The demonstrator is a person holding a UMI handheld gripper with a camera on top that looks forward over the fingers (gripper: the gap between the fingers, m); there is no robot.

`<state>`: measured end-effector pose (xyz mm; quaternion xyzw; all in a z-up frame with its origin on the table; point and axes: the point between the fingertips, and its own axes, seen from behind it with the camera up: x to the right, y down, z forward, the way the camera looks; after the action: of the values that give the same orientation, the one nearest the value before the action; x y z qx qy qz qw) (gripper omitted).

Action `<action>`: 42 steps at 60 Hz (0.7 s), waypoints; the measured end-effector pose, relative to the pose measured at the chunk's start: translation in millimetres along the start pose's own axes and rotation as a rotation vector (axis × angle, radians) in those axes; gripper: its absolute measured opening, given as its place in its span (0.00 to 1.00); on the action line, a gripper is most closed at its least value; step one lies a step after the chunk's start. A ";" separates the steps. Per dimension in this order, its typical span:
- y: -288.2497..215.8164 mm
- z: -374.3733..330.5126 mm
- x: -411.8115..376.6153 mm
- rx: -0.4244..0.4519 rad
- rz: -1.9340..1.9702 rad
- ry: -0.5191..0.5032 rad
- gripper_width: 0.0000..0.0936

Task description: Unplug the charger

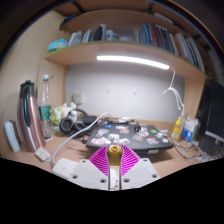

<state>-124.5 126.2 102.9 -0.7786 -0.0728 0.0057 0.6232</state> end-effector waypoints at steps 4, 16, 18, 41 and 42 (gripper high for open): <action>-26.1 -13.4 12.5 0.035 0.006 0.006 0.16; 15.8 -28.6 68.6 -0.148 0.028 0.027 0.16; 34.3 -27.1 72.3 -0.193 0.033 0.022 0.16; 116.0 14.6 92.2 -0.444 0.058 0.016 0.24; 115.1 16.9 92.8 -0.443 0.059 0.019 0.25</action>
<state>-22.1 129.3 -5.0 -0.8984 -0.0439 0.0005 0.4370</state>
